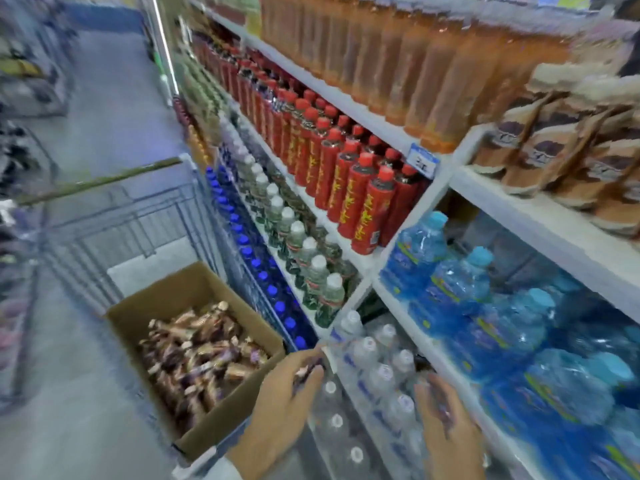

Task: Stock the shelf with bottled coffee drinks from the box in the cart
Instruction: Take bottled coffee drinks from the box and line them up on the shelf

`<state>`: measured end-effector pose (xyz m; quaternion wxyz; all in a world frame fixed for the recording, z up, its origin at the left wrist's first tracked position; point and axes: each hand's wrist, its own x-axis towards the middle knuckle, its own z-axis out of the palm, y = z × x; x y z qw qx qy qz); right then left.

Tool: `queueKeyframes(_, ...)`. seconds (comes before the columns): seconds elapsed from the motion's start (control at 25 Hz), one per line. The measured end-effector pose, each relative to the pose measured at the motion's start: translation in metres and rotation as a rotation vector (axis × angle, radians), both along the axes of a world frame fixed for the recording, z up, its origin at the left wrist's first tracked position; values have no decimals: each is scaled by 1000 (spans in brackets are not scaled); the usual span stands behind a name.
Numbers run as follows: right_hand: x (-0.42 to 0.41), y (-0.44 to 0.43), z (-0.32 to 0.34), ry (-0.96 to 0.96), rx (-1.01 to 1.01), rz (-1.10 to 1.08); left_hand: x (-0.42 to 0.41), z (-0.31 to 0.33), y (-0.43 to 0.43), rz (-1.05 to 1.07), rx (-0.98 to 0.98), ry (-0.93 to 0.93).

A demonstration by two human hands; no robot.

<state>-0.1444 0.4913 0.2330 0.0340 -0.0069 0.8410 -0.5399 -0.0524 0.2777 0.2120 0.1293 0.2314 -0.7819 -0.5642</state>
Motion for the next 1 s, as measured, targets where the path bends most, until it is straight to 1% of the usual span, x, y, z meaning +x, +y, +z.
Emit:
queueKeyframes(0.08,-1,-45,-19,-121,14,92,23,-25,-41,79,4,-78)
queueKeyframes(0.16,1,-87,-37,-231,21,130,44,-49,-76,146,-2,-137)
queueKeyframes(0.32,10,-158,-68,-317,100,270,75,-89,-135,284,67,-273)
queueKeyframes(0.44,16,-197,-86,-414,157,372,84,-113,-163,385,176,-363)
queueKeyframes(0.52,20,-220,-95,-491,211,456,82,-129,-178,454,242,-376)
queueKeyframes(0.6,19,-240,-108,-545,257,543,74,-152,-192,532,304,-431)
queueKeyframes(0.8,-2,-263,-139,-624,372,731,34,-230,-217,640,490,-680)
queueKeyframes(0.92,-18,-270,-158,-704,417,759,8,-283,-228,669,573,-814)
queueKeyframes(1.0,-28,-275,-166,-749,431,748,-5,-315,-234,677,577,-901)
